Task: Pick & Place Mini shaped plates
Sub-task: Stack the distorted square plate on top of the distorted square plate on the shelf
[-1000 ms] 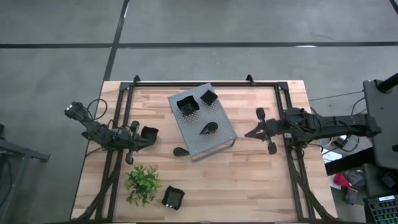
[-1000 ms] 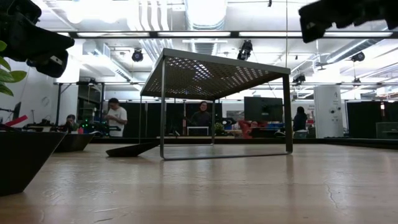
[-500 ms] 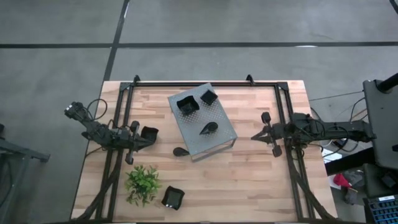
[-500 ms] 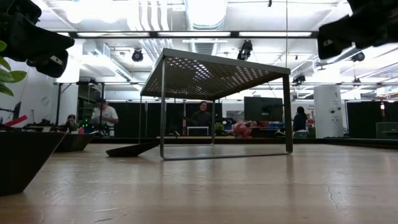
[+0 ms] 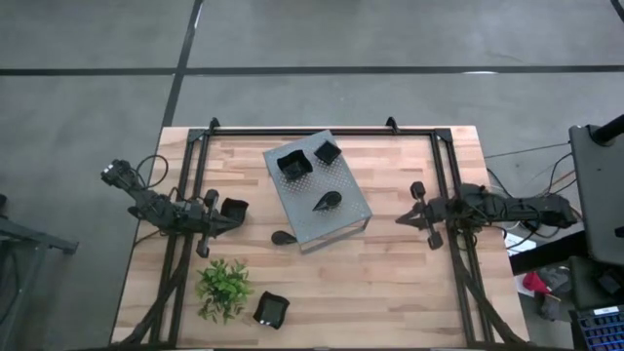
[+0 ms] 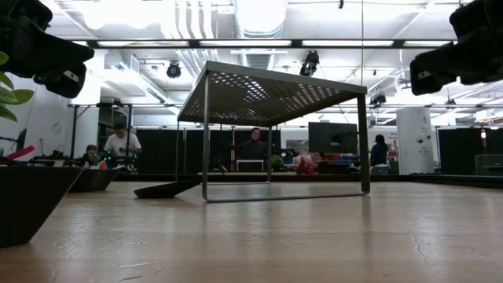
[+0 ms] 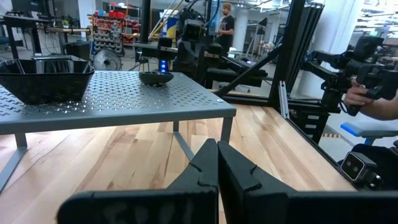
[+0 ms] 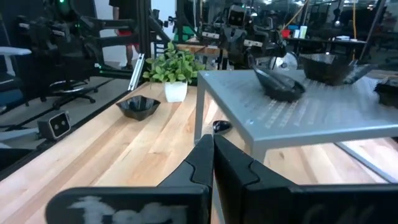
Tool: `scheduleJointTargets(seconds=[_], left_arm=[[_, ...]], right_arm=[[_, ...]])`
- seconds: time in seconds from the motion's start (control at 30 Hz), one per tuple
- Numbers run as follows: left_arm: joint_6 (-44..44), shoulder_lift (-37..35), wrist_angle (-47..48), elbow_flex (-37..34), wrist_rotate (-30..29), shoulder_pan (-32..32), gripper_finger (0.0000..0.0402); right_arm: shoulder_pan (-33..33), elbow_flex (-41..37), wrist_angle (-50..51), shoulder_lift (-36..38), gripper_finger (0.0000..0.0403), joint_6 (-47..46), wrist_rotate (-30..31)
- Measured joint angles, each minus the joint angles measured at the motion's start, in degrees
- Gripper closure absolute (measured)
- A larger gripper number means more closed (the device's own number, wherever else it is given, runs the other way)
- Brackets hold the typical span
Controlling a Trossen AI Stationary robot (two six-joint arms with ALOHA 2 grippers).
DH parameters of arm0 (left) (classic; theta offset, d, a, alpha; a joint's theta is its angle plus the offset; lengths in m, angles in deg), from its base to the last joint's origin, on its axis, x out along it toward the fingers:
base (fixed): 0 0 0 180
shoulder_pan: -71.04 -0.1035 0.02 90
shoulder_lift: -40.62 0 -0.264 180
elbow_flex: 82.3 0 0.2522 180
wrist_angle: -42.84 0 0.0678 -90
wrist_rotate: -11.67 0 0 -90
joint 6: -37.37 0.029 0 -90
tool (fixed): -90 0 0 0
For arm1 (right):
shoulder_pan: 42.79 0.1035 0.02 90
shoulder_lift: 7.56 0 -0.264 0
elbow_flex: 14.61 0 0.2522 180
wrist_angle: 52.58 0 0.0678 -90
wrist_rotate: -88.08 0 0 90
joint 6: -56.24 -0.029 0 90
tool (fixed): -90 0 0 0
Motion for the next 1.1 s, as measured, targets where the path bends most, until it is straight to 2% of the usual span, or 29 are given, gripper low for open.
scheduleJointTargets(seconds=[0.13,0.37,0.57,0.73,1.1], left_arm=[[0.0,0.0,0.0,0.0,0.0,0.0,0.0401],[0.0,0.0,0.0,0.0,0.0,0.0,0.0401],[0.0,0.0,0.0,0.0,0.0,0.0,0.0401],[0.0,0.0,0.0,0.0,0.0,0.0,0.0401],[0.0,0.0,0.0,0.0,0.0,0.0,0.0401]], right_arm=[[0.0,-1.8,-0.2,2.6,0.0394,0.0,1.0],[0.0,-1.8,0.1,5.4,0.0394,2.3,6.1],[0.0,-1.8,0.2,4.9,0.0394,2.1,6.3],[0.0,-2.0,-0.7,4.4,0.0394,-5.2,6.3],[0.0,-2.0,-0.3,4.2,0.0394,-2.3,6.4]])
